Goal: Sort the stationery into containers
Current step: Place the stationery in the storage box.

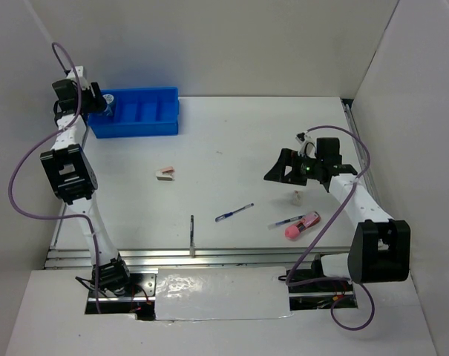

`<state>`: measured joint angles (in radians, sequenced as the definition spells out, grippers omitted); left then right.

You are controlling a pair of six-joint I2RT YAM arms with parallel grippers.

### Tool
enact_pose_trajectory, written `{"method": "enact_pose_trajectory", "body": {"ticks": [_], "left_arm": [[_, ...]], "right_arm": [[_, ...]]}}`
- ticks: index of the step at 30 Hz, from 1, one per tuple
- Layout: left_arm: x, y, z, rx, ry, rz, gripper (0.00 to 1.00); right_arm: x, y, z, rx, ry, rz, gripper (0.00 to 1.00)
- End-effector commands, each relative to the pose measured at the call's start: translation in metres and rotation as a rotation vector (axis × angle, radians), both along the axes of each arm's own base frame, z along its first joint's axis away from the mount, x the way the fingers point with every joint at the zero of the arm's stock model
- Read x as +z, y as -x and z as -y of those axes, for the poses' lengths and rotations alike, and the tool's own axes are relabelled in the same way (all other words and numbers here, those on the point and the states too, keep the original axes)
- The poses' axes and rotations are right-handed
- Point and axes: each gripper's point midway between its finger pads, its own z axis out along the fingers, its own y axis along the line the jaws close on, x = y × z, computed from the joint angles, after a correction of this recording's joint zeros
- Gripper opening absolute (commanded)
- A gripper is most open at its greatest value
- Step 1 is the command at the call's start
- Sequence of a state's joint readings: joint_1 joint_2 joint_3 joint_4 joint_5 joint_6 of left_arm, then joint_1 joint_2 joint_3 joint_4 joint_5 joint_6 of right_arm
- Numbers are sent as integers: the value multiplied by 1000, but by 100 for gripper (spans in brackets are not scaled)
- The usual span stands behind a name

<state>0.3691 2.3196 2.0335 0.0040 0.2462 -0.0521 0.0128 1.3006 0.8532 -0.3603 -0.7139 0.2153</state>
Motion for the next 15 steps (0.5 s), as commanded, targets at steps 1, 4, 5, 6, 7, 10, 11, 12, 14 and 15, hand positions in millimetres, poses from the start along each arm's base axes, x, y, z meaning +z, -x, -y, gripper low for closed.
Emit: {"method": "enact_pose_trajectory", "body": {"ticks": [1,4,5,6,7,10,11,12,14,15], "left_arm": [[24,-15,-2,-13,-65,96,0],[20,-14,-1,-15,-68,84,0],[16,-12,-2,-16,-67,76,0],[14,-12,-1,-18,-67,71,0],[11,-11,-1,-17,-66,67,0],[5,-11,-3,-7,-65,57,0],[3,-13,-4,-2,-69,56,1],[1,-13,-3,-3,-68,53,3],[-3,-13,-5,-6,-103,40,6],[-4,-14,-5,-4,-110,38,7]], "right_arm": [[15,-13,1,5,6,53,100],[13,-15,1,6,5,47,100],[12,-15,1,6,2,42,100],[12,-15,0,7,0,43,100],[11,-16,0,7,0,38,100],[10,-17,1,9,2,34,100],[9,-16,0,13,3,30,100],[10,-17,0,13,3,33,100],[9,-16,1,11,6,33,100],[8,-15,1,10,7,31,100]]}}
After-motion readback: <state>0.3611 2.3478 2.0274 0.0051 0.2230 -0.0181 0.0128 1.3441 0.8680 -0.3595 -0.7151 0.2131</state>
